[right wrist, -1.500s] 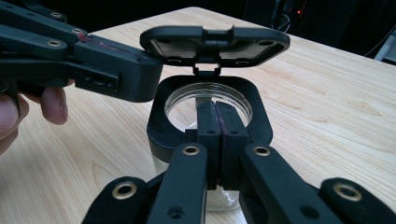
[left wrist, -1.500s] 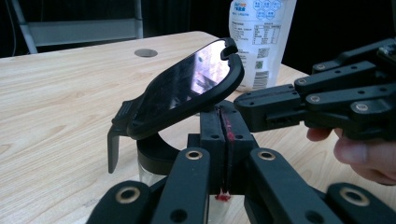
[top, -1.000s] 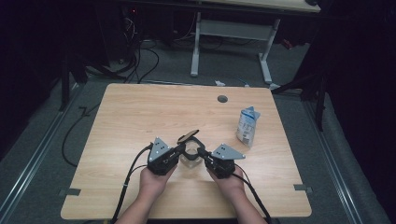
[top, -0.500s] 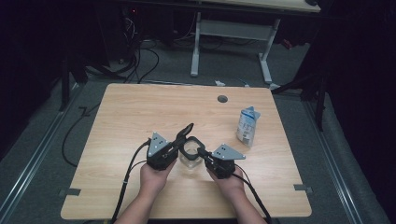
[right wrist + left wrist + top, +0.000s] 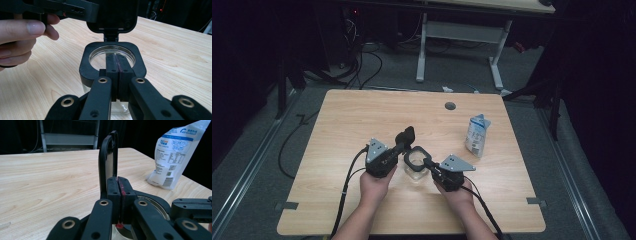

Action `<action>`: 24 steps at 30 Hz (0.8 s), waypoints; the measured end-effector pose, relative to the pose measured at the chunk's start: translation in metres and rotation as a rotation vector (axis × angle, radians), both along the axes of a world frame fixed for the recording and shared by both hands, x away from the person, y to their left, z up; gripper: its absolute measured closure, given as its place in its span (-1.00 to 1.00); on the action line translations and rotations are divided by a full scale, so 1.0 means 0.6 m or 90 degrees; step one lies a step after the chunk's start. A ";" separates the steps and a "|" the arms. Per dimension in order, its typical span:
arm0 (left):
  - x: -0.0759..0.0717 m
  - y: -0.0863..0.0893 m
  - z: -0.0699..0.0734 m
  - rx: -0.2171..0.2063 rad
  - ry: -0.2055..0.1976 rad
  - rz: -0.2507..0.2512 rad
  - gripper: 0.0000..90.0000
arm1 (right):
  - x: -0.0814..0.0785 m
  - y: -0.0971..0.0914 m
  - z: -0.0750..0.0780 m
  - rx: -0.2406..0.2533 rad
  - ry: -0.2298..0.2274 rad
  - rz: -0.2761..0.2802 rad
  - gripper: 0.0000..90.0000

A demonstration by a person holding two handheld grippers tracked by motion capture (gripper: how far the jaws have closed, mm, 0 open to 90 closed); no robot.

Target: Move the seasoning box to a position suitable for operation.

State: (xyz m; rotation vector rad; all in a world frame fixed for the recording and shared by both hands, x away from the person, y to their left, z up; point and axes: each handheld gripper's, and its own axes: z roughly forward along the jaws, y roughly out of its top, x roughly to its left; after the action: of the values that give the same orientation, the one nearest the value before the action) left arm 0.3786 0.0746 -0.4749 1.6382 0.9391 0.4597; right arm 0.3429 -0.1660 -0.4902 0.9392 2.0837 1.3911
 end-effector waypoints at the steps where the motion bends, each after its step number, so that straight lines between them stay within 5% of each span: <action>1: 0.001 0.000 -0.001 -0.002 0.000 0.001 0.97 | 0.000 0.000 0.000 0.000 0.000 0.000 0.99; 24: 0.003 -0.001 -0.003 0.012 0.007 -0.001 1.00 | 0.000 -0.001 -0.001 0.000 -0.002 0.001 0.99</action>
State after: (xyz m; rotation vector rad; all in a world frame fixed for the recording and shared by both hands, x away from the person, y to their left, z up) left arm 0.3803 0.0741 -0.4768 1.6601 0.9433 0.4606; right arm 0.3428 -0.1663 -0.4908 0.9354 2.0832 1.3936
